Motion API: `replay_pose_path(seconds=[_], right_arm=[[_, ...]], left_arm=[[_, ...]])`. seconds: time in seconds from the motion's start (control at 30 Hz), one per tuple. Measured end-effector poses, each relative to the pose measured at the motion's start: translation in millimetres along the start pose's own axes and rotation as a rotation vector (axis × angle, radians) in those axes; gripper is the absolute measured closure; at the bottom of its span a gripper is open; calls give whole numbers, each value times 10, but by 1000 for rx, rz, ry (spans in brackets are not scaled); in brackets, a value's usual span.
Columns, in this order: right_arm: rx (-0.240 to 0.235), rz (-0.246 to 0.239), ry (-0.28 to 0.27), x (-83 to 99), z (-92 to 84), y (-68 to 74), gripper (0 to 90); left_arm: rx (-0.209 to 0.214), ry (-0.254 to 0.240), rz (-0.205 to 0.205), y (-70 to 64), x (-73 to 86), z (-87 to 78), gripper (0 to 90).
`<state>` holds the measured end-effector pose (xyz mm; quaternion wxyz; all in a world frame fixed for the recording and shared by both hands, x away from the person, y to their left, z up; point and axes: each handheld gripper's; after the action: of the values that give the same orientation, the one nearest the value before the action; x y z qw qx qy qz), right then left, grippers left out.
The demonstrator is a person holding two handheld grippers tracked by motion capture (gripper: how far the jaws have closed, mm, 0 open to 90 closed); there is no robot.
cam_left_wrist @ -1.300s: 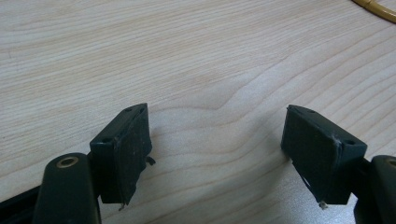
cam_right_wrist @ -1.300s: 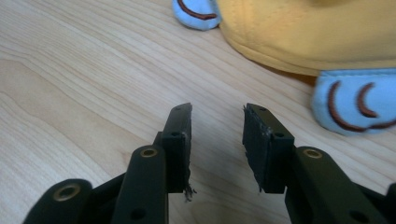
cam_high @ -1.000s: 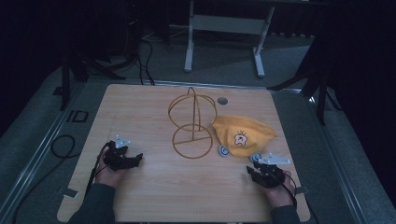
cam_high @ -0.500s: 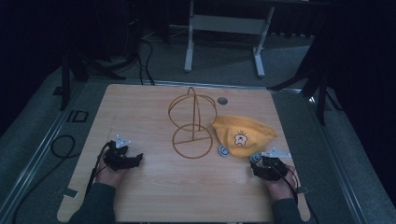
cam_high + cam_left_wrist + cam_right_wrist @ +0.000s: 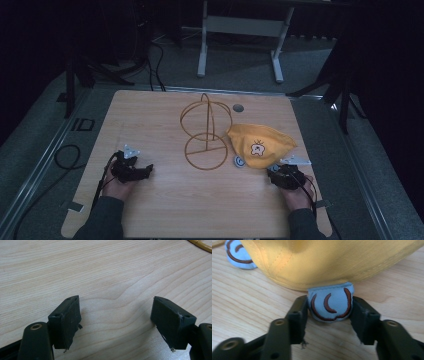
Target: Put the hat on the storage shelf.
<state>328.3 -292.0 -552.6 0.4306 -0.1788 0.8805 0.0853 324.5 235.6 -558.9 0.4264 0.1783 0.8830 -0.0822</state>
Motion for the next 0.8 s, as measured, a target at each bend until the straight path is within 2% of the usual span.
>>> replay_pose_path(seconds=[0.2,0.37,0.53,0.8], right_arm=[[-12,-21,5,-13,-8,38,691],[-10,-20,-1,-17,-17,59,758],[-18,-14,-11,-27,-49,63,778],[-24,-50,-35,-107,-138,106,781]], left_arm=[[0,0,0,0,0,0,242],[1,0,0,1,0,0,243],[1,0,0,0,0,0,243],[1,0,0,1,0,0,243]])
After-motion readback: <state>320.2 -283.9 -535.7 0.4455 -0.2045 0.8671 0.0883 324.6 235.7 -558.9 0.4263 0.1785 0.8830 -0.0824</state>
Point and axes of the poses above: each handheld gripper's, and its own axes: z roughly forward along the jaws, x roughly out of its underside, y roughly to its left, and after that the axes turned 8 degrees about -y, right-handed
